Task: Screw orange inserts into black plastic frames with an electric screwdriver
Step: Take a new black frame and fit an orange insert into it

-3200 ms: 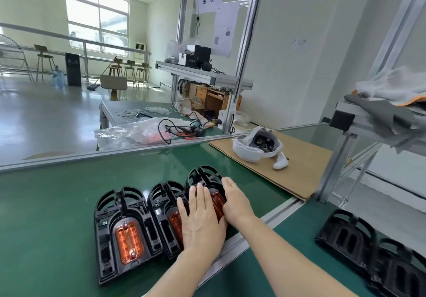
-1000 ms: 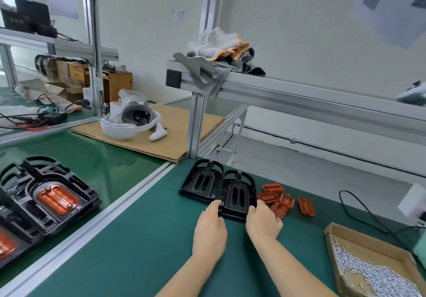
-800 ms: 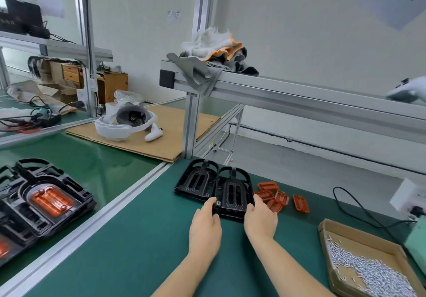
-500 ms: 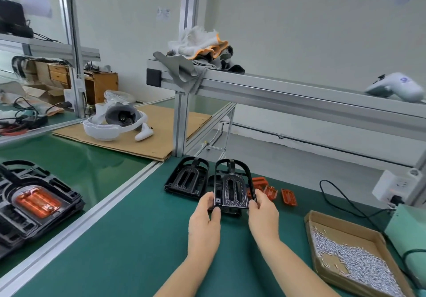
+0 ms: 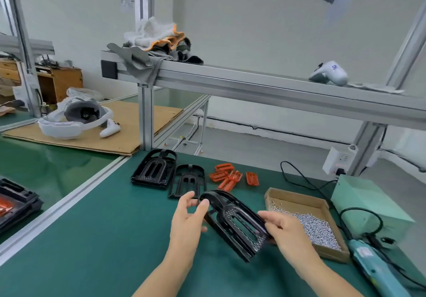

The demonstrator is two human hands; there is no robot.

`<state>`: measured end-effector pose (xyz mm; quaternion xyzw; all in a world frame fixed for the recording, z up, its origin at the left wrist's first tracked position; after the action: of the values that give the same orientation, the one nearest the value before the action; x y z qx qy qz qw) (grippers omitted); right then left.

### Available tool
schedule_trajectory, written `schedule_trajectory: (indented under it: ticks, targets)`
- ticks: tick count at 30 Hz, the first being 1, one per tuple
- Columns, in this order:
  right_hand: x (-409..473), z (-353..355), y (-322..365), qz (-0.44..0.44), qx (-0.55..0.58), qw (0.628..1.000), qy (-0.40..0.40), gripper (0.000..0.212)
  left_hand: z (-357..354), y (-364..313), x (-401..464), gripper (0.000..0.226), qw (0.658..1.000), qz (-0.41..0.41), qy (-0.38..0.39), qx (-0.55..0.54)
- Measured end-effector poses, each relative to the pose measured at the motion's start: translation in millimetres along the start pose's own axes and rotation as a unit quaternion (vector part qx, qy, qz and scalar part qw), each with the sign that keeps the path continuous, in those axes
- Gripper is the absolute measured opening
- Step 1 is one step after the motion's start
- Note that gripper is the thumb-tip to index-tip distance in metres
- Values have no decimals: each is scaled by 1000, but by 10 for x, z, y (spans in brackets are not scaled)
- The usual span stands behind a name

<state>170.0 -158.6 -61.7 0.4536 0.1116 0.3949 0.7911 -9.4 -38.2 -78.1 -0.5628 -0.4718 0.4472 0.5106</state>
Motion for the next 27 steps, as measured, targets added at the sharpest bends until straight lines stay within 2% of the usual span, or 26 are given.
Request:
schedule_trajectory:
  ticks: [5,11,20,25,27]
  targets:
    - [-168,316,-176,45,-63,996,54,33,-107,64,-235,39,991,-7,84,108]
    - [-293,459,-354,67,-82,992,72,31,-267,149,-471,40,945,-86,155,274]
    - [-353,420,-528,63,-141,986,62,28,-347,207,-584,31,889,-191,174,379]
    - [-340,385,-539,53,-103,992,46,27,-434,158,-406,15,884,-195,171,388]
    - [-339,352,-525,45,-77,995,36,28,-507,119,-260,18,885,-199,149,393]
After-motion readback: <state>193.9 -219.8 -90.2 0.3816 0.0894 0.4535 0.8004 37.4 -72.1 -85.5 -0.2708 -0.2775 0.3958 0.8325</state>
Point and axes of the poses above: each hand's wrist, its own x-axis towards the middle knuckle, its own z-axis out of the back of the hand, y = z × x, the point moved 1 cm from there along x, towards the middle knuckle, and after that the axes turned 8 degrees about -y, right-handed, at the moved point
